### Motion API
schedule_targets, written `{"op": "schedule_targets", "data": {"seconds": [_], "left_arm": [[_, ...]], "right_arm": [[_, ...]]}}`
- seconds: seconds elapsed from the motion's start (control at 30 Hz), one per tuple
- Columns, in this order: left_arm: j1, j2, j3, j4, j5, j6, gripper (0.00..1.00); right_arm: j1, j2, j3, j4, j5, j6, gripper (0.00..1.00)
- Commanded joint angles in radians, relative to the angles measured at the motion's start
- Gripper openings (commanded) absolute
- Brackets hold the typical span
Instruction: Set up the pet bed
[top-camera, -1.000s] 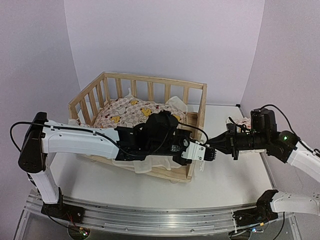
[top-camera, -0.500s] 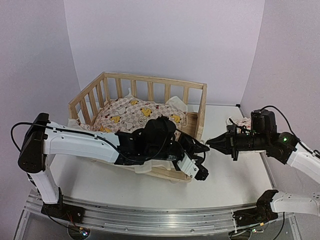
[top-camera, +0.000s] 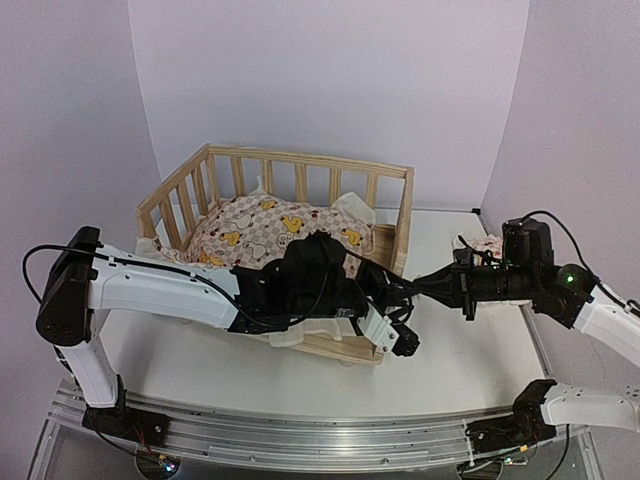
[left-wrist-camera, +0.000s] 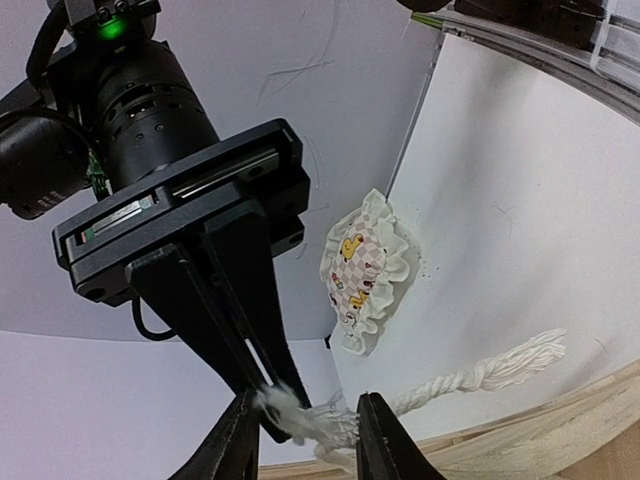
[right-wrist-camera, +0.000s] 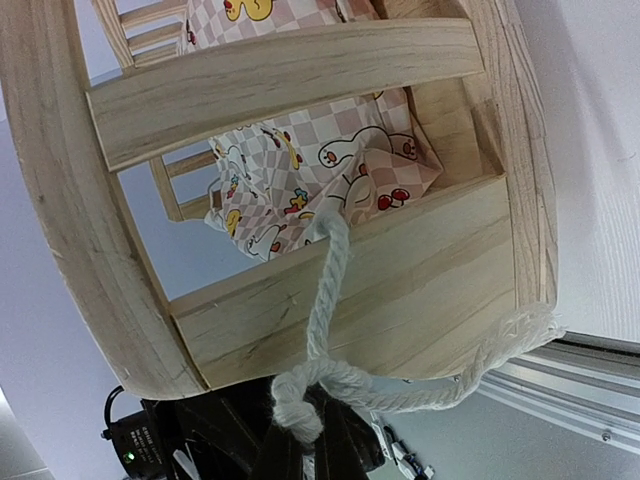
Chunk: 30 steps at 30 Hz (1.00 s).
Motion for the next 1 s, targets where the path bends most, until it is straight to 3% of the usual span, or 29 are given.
{"op": "schedule_targets", "data": {"seconds": [0.0,0.23,0.4,0.47,0.6,0.73,0.87,0.97], "left_arm": [[0.005,-0.01,0.009,0.078,-0.016,0.009,0.29],[0.007,-0.018,0.001,0.089,-0.027,-0.028,0.0],[0.007,-0.038,0.025,-0.005,-0.032,-0.185,0.0],[0.007,-0.045,0.061,-0.122,-0.015,-0.303,0.0],[0.009,-0.049,0.102,-0.285,0.012,-0.461,0.0],[0.015,-0.049,0.132,-0.367,0.015,-0.533,0.0],[0.02,-0.046,0.155,-0.412,0.009,-0.568,0.0],[0.023,-0.051,0.163,-0.434,0.005,-0.581,0.0]], "right_arm": [[-0.001,-0.011,0.013,0.036,-0.009,0.017,0.0],[-0.001,-0.021,-0.004,0.036,-0.007,0.015,0.0],[-0.001,-0.014,-0.041,0.033,-0.024,-0.031,0.01],[-0.002,-0.007,-0.062,0.036,-0.023,-0.052,0.1],[-0.003,0.022,-0.063,0.035,-0.029,-0.127,0.39],[-0.003,0.043,-0.052,0.034,0.001,-0.211,0.53],[-0.003,0.088,-0.051,0.038,0.054,-0.309,0.55],[-0.003,0.126,-0.041,0.047,0.061,-0.408,0.51]]}}
